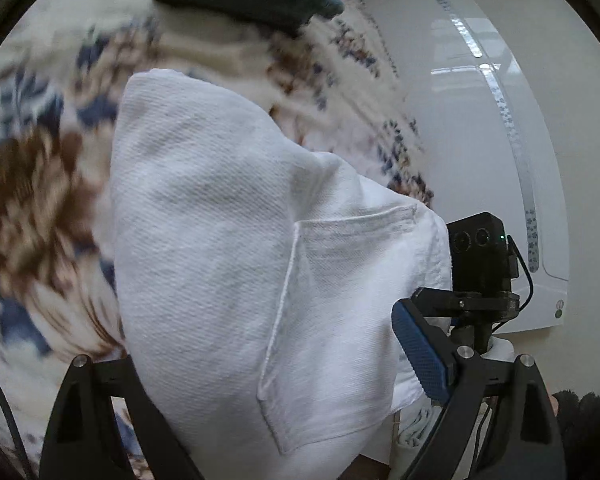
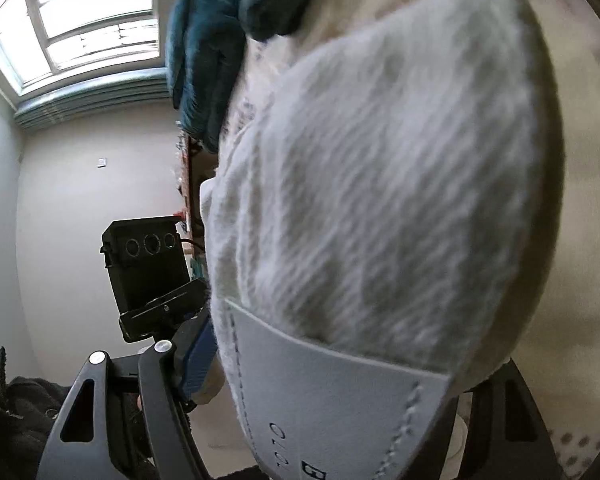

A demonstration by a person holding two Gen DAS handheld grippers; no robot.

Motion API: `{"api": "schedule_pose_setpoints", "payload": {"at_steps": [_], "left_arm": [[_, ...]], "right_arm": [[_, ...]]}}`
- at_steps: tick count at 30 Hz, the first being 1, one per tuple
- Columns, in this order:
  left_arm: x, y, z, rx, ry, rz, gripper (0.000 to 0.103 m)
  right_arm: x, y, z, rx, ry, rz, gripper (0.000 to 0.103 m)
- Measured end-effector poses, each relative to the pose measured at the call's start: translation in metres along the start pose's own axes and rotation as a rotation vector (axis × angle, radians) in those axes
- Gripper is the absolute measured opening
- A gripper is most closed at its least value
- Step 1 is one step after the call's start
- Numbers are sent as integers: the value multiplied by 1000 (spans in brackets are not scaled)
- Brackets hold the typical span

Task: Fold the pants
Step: 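Lift the folded white pants with the right gripper and carry them toward the blue jeans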

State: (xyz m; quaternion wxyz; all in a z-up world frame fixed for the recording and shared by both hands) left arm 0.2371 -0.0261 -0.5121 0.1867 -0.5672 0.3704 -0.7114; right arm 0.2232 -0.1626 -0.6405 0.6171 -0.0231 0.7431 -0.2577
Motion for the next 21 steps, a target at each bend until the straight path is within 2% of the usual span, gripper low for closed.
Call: {"api": "schedule_pose_setpoints", "payload": {"at_steps": [3, 7, 13, 16, 21], "left_arm": [[23, -18, 36, 18, 35, 16, 90], [53, -38, 104, 59, 61, 35, 91], [76, -55, 233, 149, 93, 38, 91], [71, -60, 307, 202, 99, 32, 91], [37, -54, 390, 248, 82, 41, 91]], "right_arm": [[-27, -22, 19, 21, -34, 11, 75], [-68, -48, 70, 35, -93, 9, 75], [-129, -71, 186, 54, -194, -23, 75], [-149, -74, 254, 52, -244, -43, 75], [-162, -64, 366, 36, -311, -110, 75]]}}
Point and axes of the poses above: each gripper's, at about its wrist camera, not at the fingertips, and y roughly the way its jaws point, x to its right, z to its top, the point moved 8 cm from there along y, roughly the way its jaws point, and after that the axes turned 1 degree about -z, right-handed, at the moved point
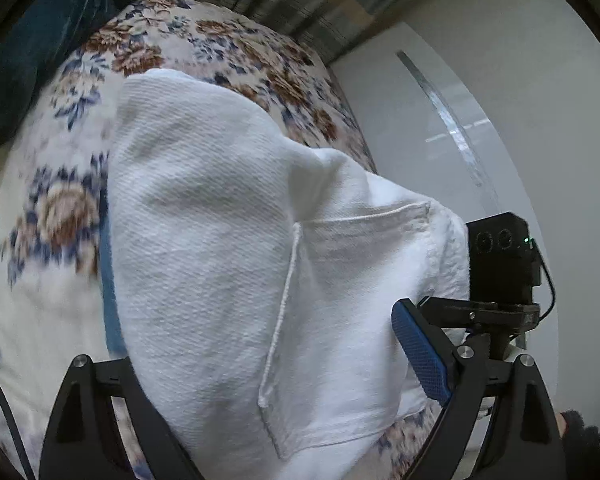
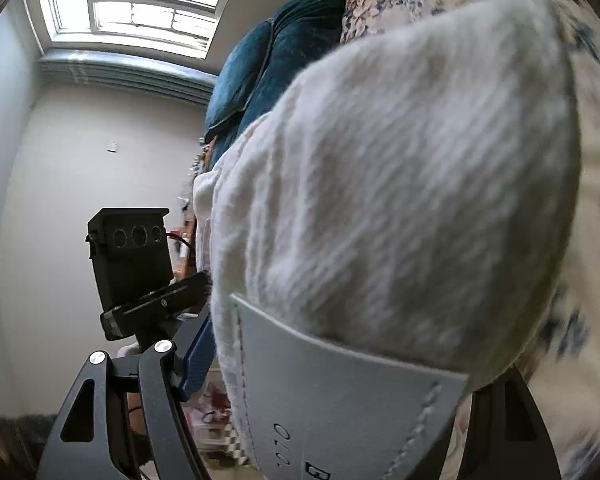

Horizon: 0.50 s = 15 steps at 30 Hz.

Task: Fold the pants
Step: 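Lift the folded white pants with the right gripper and carry them toward the blue jeans, then lay the white pants on the folded blue jeans and open the right gripper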

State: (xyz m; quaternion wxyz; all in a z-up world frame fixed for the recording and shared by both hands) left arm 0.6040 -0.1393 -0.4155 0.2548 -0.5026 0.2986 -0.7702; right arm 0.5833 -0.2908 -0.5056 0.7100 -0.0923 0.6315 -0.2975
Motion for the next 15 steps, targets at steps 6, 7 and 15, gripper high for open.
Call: {"api": "schedule_pose_setpoints", "payload": {"at_steps": [6, 7, 15], "left_arm": [[-93, 66, 42, -61, -75, 73, 91], [-116, 79, 40, -84, -92, 134, 91], [-159, 99, 17, -129, -1, 306, 95]], "right_arm": [[70, 52, 80, -30, 62, -88, 75], [93, 59, 82, -33, 94, -140, 75], [149, 39, 42, 56, 190, -321, 76]]}}
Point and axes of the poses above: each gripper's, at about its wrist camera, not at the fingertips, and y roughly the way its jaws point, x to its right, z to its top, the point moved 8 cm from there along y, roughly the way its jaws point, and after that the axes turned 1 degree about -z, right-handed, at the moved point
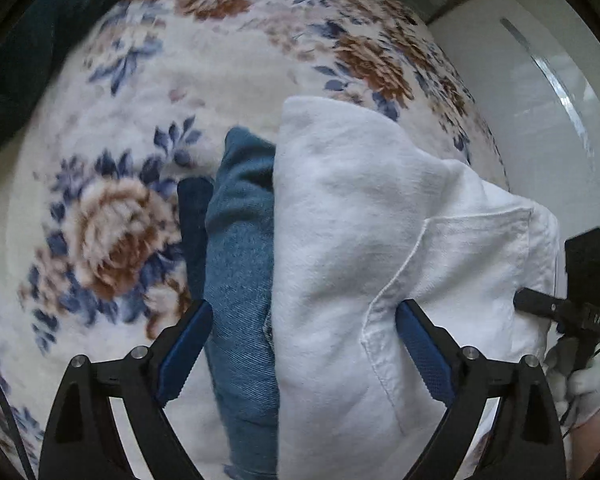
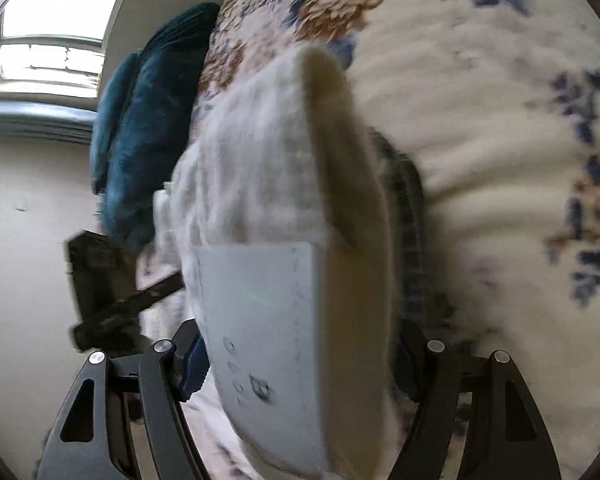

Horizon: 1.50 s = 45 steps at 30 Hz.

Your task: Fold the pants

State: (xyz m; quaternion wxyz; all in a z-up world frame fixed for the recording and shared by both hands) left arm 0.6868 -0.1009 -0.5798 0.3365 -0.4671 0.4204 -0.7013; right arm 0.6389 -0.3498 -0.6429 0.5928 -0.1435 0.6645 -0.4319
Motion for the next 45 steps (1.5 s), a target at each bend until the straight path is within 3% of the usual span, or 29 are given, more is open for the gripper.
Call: {"api": "schedule_pose_setpoints", "payload": {"at_steps": [1, 2, 8, 11, 14, 19, 31, 40, 45], "left_arm": [[3, -1, -2, -3, 11, 23, 95], [4, -3, -3, 1, 18, 43, 95], [31, -59, -10, 118, 55, 202, 94], [53, -92, -32, 148, 62, 285, 94], [76, -119, -62, 146, 61, 299, 97], [105, -180, -102, 166, 48, 357, 98], [186, -355, -175, 356, 83, 357, 98], [214, -441, -259, 403, 49, 325, 98], [229, -483, -294, 430, 80, 376, 98]], "right_arm": [[2, -2, -5, 4, -7, -37, 82], [5, 0, -3, 9, -16, -117, 95], [-34, -38, -9, 49, -81, -364, 96], [-62, -87, -42, 121, -143, -535, 96], [-84, -128, -84, 171, -150, -640, 96], [-114, -176, -148, 206, -102, -679, 96], [-225, -332, -256, 402, -166, -739, 96], [-302, -430, -358, 491, -240, -722, 96], [-331, -461, -402, 515, -279, -698, 96]]}}
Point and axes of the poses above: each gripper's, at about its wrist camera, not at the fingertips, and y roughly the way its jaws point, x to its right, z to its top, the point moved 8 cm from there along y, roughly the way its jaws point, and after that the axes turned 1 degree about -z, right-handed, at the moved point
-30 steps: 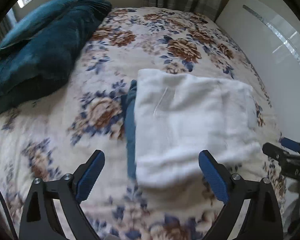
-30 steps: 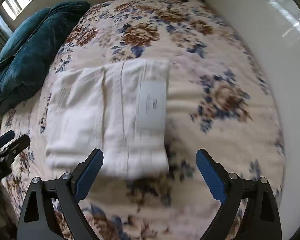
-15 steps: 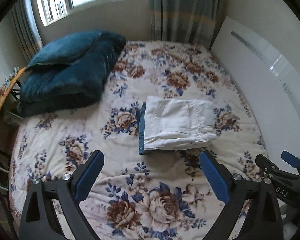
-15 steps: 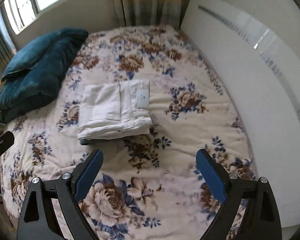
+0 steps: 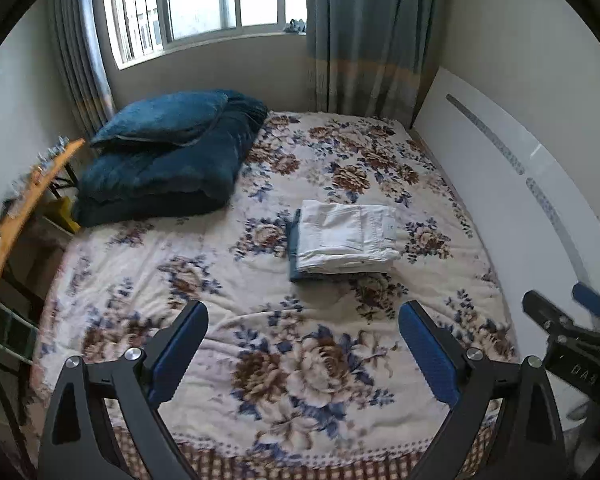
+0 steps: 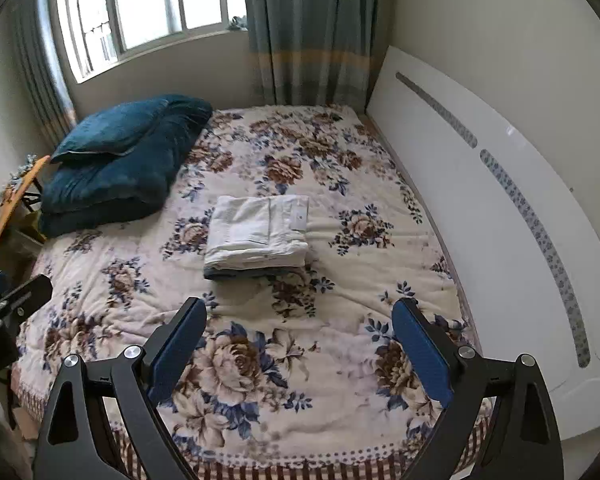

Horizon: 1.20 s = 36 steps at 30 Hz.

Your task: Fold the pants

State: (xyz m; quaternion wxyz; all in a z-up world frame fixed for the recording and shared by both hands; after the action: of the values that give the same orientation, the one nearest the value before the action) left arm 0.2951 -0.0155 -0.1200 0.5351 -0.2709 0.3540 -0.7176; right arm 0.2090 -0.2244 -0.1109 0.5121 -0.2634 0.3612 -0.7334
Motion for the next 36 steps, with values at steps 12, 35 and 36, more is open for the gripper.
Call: {"api": "schedule_pose_setpoints", "payload": {"at_steps": [12, 35, 36], "left_arm": [[2, -87, -17, 75, 12, 42, 98], [10, -95, -22, 125, 40, 52, 98], [9, -91, -18, 128, 39, 57, 98]], "right_arm": [[-7, -102, -24, 39, -23, 34, 96], [5, -139, -22, 75, 24, 34, 97], [6, -135, -19, 79, 27, 34, 97]]}}
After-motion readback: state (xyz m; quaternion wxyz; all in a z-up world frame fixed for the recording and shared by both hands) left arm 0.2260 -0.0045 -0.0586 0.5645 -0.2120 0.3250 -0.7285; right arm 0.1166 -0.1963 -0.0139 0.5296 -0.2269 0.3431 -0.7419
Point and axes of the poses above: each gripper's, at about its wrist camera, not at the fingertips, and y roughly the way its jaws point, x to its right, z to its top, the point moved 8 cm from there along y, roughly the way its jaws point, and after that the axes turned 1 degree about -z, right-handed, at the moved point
